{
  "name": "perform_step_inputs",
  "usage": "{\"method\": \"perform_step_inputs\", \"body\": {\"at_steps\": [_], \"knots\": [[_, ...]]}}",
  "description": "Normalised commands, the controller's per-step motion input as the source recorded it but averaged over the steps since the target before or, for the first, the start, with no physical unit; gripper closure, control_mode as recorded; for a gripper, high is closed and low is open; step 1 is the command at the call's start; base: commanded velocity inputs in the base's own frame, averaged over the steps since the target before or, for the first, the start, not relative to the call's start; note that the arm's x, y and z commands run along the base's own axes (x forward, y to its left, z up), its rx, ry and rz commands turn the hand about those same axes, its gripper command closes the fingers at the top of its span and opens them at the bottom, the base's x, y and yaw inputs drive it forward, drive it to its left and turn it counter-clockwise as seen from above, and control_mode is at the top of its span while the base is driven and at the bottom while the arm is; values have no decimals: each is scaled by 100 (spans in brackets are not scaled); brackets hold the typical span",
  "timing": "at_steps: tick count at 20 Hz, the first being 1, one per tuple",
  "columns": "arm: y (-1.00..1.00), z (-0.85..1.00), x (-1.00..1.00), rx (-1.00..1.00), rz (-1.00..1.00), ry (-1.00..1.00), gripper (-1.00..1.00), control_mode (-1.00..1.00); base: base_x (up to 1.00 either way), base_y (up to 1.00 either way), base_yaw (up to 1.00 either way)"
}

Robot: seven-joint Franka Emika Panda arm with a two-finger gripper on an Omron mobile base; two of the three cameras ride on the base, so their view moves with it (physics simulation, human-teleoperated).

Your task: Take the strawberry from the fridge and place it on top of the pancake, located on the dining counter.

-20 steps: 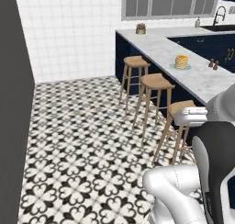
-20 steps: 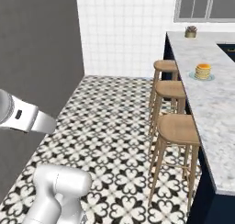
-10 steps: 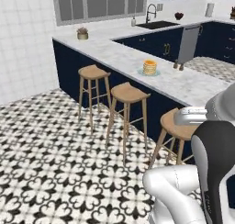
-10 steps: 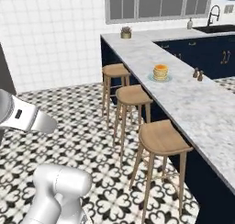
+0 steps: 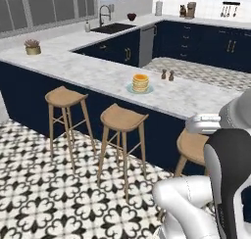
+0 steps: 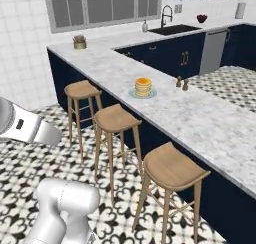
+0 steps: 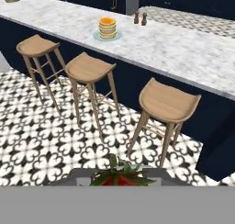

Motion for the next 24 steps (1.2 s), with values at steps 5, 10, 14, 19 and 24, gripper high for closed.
{"method": "perform_step_inputs", "body": {"at_steps": [5, 10, 14, 19, 24], "knots": [[0, 0, 0, 0, 0, 0, 100, 100, 99, 100, -53], [0, 0, 0, 0, 0, 0, 100, 100, 84, 98, -51], [0, 0, 0, 0, 0, 0, 100, 100, 38, 96, -46], [0, 0, 0, 0, 0, 0, 100, 100, 18, 75, -39], [0, 0, 0, 0, 0, 0, 100, 100, 39, 26, -28]]}}
